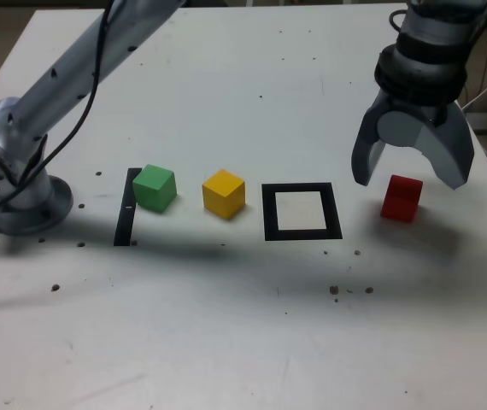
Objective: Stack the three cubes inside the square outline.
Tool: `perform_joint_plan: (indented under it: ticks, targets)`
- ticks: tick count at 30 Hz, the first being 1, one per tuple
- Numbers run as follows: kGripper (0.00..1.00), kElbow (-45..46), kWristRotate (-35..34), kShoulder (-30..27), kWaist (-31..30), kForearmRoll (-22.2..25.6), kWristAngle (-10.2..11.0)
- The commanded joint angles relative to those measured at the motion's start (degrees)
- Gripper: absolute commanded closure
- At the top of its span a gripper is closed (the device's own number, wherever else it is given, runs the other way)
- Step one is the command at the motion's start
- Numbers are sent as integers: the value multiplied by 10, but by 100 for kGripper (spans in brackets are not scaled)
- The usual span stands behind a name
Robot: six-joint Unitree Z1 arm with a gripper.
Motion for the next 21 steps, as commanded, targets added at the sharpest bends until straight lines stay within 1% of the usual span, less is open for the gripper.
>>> perform_joint_plan:
  ticks: [1, 9, 15, 21]
  targets:
    - [1, -3, 1, 7, 1, 8, 1]
    - [1, -23, 1, 43, 4, 8, -3]
    - [0, -28, 1, 56, 7, 7, -5]
    - [3, -30, 1, 66, 8, 7, -5]
